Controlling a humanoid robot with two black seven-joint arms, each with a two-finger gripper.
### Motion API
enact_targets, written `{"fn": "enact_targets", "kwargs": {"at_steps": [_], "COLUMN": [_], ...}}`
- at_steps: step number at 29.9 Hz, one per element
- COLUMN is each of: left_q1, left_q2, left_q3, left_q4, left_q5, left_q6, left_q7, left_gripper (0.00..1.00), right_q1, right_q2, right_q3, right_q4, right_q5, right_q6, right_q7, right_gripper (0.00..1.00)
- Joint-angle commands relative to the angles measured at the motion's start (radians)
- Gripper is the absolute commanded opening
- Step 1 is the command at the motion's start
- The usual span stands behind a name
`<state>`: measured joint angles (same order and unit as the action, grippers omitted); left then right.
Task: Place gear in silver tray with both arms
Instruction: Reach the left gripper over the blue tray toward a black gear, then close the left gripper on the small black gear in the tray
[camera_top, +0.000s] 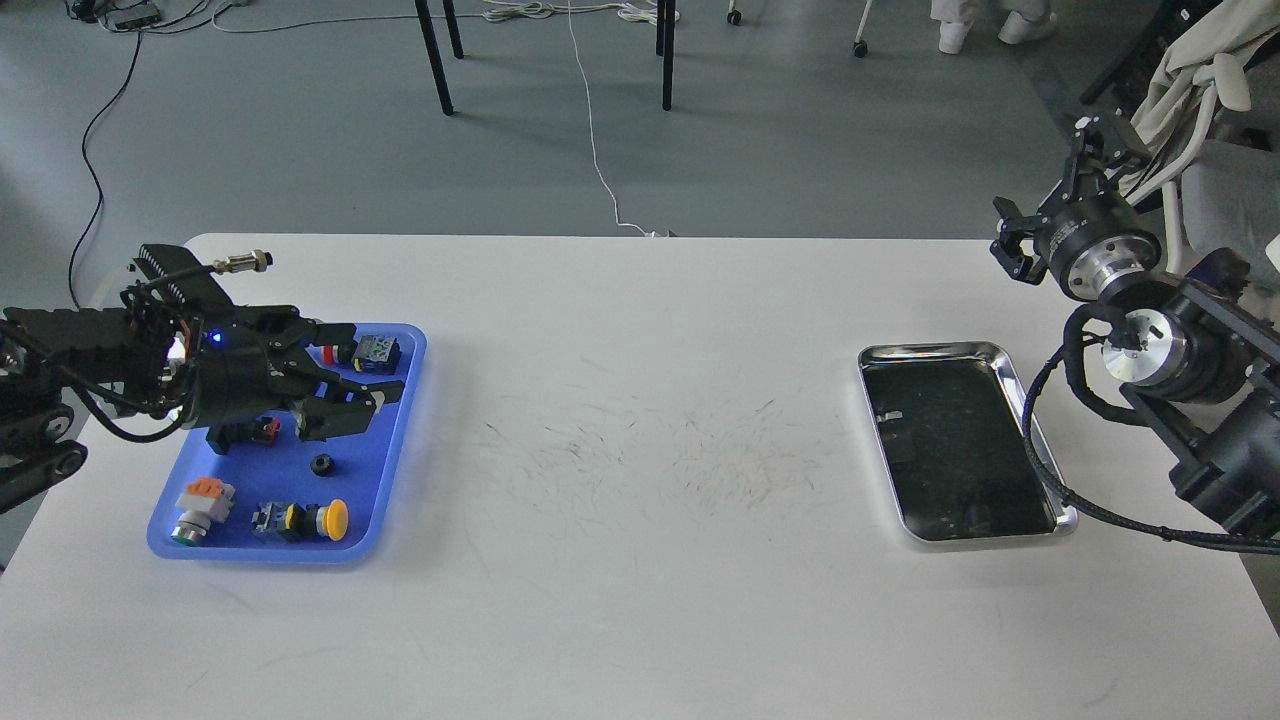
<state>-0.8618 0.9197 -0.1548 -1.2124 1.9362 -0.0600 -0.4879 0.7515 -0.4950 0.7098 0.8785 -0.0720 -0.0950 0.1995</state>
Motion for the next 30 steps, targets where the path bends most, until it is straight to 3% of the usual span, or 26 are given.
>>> {"fn": "enact_targets", "kwargs": {"at_steps": [1,5,11,16,21,30], "left_q1": [0.004,0.004,0.033,0.041,0.061,0.092], "left_q2": [-0.054,-0.104,-0.116,-0.114,-0.148,-0.163], "left_q3": [0.014,0.046,0.089,0.089,0.096,0.115], "left_q4": [0.072,0.169,0.224,0.243,0.338,0.366], "left_q5": [0.009,0.001,-0.002,-0.006,-0.005,-0.003], "left_q6": [0.032,0.069,0.140,0.151,0.200,0.238], "left_q7": [-0.001,-0.001,-0.001,-0.001,-0.001,-0.001], "left_gripper": [0.91,0.91,0.89,0.86,0.84,0.80], "right_q1": [0.000,0.000,0.002,0.002,0.002,0.000], "right_q2": [-0.005,-0.014,-0.014,-0.014,-0.014,-0.022], "right_q3": [-0.009,-0.010,-0.012,-0.015,-0.015,-0.016], "right_q4": [0.003,0.007,0.008,0.008,0.010,0.008], "right_q5": [0.000,0.000,0.000,0.000,0.000,-0.002], "right_q6": [0.000,0.000,-0.002,-0.002,-0.005,-0.005], "right_q7": [0.000,0.000,0.000,0.000,0.000,0.000], "right_gripper": [0.99,0.99,0.99,0.99,0.99,0.99]}}
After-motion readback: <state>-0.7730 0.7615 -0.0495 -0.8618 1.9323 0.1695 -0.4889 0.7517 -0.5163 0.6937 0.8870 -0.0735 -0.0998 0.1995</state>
